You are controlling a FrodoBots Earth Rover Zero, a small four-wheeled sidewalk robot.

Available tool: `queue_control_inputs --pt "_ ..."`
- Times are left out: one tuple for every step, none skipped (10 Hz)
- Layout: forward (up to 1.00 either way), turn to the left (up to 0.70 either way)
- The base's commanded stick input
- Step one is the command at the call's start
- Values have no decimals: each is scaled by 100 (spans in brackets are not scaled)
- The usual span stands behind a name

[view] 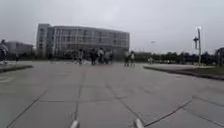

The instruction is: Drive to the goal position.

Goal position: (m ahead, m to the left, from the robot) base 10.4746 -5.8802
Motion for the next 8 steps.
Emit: queue_control_inputs --pt "77 -38" --pt "77 -26" --pt "77 -5" --pt "77 -4" --pt "77 -4" --pt "77 -4" --pt "77 -4" --pt "77 -4"
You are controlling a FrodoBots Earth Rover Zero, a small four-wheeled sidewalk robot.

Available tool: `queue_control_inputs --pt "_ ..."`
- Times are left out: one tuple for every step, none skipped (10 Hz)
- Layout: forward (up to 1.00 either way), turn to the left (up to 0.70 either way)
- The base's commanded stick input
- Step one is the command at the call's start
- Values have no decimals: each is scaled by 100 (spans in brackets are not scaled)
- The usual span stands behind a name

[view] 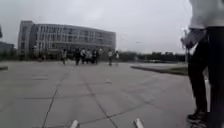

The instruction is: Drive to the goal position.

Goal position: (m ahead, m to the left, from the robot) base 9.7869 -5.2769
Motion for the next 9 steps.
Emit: queue_control_inputs --pt "77 -4" --pt "77 -4" --pt "77 -4" --pt "77 -4" --pt "77 -4" --pt "77 -4" --pt "77 -4" --pt "77 -4" --pt "77 -4"
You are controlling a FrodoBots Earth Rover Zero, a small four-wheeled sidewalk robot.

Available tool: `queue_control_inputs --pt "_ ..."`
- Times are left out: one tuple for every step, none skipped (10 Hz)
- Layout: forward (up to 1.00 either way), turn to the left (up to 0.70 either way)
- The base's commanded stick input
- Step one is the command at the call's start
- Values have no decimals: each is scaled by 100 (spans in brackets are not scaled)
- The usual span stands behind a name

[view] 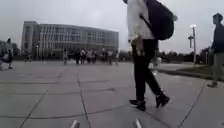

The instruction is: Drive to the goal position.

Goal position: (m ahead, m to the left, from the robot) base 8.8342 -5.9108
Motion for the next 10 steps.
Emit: queue_control_inputs --pt "77 -4" --pt "77 -4" --pt "77 -4" --pt "77 -4" --pt "77 -4" --pt "77 -22" --pt "77 -37" --pt "77 -38" --pt "77 -38" --pt "77 -38"
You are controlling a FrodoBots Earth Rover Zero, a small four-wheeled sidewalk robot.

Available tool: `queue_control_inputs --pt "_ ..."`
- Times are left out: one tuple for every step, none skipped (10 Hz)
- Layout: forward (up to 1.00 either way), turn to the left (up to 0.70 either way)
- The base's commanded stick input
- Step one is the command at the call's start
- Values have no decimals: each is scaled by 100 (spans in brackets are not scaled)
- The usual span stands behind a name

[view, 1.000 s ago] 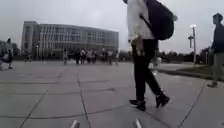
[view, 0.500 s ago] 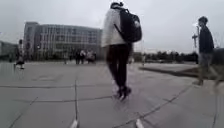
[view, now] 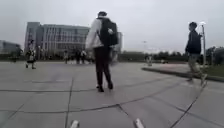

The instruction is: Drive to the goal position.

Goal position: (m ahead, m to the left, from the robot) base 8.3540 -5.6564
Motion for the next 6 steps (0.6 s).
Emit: queue_control_inputs --pt "77 -38" --pt "77 -38" --pt "77 -29" --pt "77 -15" --pt "77 -5" --pt "77 -4"
